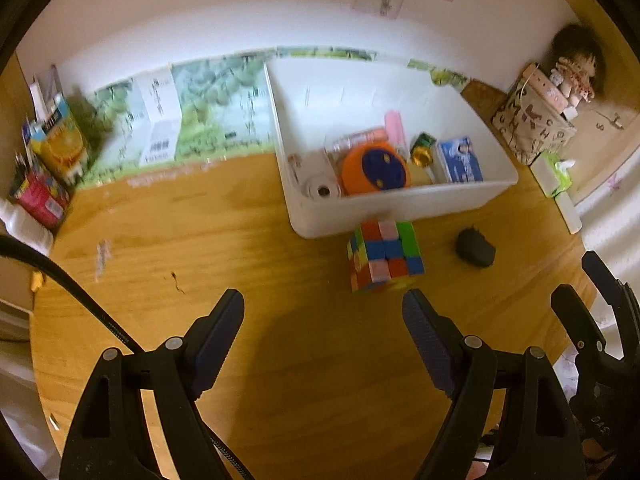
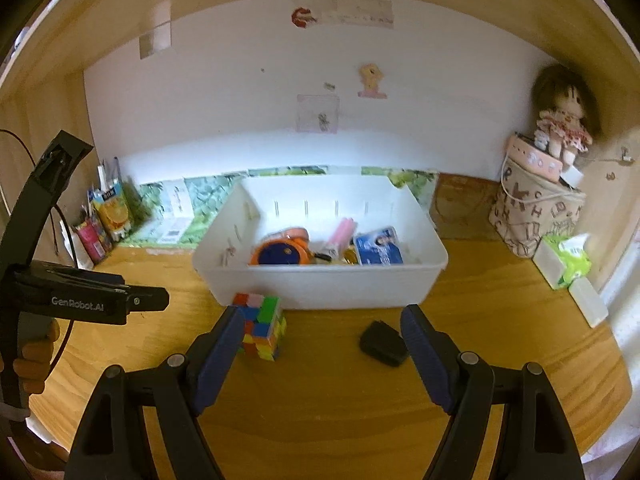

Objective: Organize rigid objects
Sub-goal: 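Withdraw both tools from the bin toward the Rubik's cube and black charger, then grasp Rubik's cube with left tool while right tool grasps black charger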

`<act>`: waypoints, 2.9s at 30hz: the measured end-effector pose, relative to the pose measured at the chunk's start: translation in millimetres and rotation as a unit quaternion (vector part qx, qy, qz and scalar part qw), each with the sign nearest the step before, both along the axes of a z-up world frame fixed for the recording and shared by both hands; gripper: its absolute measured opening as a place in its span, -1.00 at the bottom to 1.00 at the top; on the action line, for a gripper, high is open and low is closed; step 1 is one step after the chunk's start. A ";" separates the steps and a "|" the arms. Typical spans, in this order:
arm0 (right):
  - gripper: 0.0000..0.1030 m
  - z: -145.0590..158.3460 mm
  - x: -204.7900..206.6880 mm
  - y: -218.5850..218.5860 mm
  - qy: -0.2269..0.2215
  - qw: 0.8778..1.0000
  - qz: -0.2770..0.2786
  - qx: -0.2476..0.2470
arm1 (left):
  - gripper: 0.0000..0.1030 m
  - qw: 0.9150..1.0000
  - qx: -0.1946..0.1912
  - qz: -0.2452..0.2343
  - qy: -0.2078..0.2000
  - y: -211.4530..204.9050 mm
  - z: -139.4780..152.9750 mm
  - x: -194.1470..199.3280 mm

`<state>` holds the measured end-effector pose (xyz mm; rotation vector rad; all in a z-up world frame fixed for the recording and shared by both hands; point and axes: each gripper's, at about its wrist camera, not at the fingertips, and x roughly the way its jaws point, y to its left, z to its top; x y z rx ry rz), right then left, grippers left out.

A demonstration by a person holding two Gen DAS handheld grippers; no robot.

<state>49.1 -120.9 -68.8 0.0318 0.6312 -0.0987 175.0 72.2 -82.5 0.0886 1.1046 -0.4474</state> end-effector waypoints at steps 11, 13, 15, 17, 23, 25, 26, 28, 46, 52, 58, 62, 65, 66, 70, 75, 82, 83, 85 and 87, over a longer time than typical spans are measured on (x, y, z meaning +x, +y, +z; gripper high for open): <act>0.57 -30.9 6.8 -27.9 0.059 0.998 0.033 0.016 | 0.63 0.997 0.022 0.033 0.065 -25.2 -31.2 -11.1; 0.57 -34.2 10.6 -32.3 0.069 0.996 0.047 0.013 | 0.63 0.996 0.028 0.039 0.071 -31.4 -35.3 -13.0; 0.57 -36.9 15.1 -38.5 0.078 0.995 0.066 0.013 | 0.63 0.995 0.032 0.050 0.078 -38.9 -39.1 -13.8; 0.57 -40.1 20.5 -44.1 0.089 0.993 0.082 0.013 | 0.63 0.994 0.033 0.063 0.085 -47.1 -42.4 -13.3; 0.57 -47.7 37.2 -61.1 0.117 0.984 0.135 0.007 | 0.63 0.990 0.041 0.102 0.085 -67.1 -47.8 -9.8; 0.57 -50.5 42.1 -66.2 0.125 0.981 0.149 0.004 | 0.64 0.989 0.042 0.115 0.083 -72.0 -49.8 -8.3; 0.57 -52.6 44.9 -69.7 0.130 0.979 0.156 0.004 | 0.64 0.988 0.042 0.119 0.083 -73.4 -50.6 -7.4; 0.57 -56.5 49.8 -75.1 0.137 0.976 0.168 0.002 | 0.63 0.986 0.042 0.136 0.082 -77.9 -53.7 -4.7; 0.57 -99.6 94.6 -109.1 0.206 0.960 0.192 0.012 | 0.63 0.974 0.051 0.210 0.074 -95.7 -78.1 25.0; 0.57 -112.6 107.3 -113.6 0.225 0.958 0.178 0.018 | 0.63 0.974 0.064 0.208 0.065 -101.5 -82.0 33.3; 0.57 -123.5 115.0 -116.9 0.242 0.954 0.173 0.022 | 0.63 0.975 0.078 0.203 0.051 -108.9 -84.8 37.9; 0.57 -124.3 115.6 -118.3 0.236 0.955 0.181 0.018 | 0.63 0.975 0.076 0.205 0.052 -111.3 -88.8 40.2; 0.57 -125.8 116.6 -119.4 0.233 0.955 0.185 0.011 | 0.63 0.975 0.075 0.201 0.066 -115.2 -92.6 42.2; 0.56 -125.5 116.9 -120.0 0.232 0.955 0.186 0.011 | 0.61 0.975 0.074 0.198 0.067 -116.8 -93.3 42.3; 0.40 -124.2 118.0 -113.2 0.227 0.954 0.197 0.004 | 0.58 0.977 0.079 0.188 0.067 -121.3 -94.1 42.5; 0.02 -122.3 116.8 -103.9 0.222 0.951 0.214 -0.001 | 0.23 0.975 0.086 0.191 0.071 -121.2 -95.3 41.4; -0.17 -120.3 114.1 -95.2 0.233 0.949 0.214 0.014 | 0.21 0.972 0.036 0.214 0.095 -104.3 -97.9 38.9; -0.17 -120.2 113.9 -93.8 0.236 0.949 0.210 0.018 | 0.21 0.972 0.034 0.212 0.095 -103.3 -97.8 37.6; -0.17 -119.3 111.9 -92.8 0.243 0.948 0.204 0.033 | 0.21 0.973 0.033 0.206 0.096 -99.4 -98.1 34.1; -0.17 -119.1 111.0 -89.7 0.253 0.945 0.200 0.051 | 0.21 0.973 0.030 0.204 0.099 -95.6 -98.1 26.8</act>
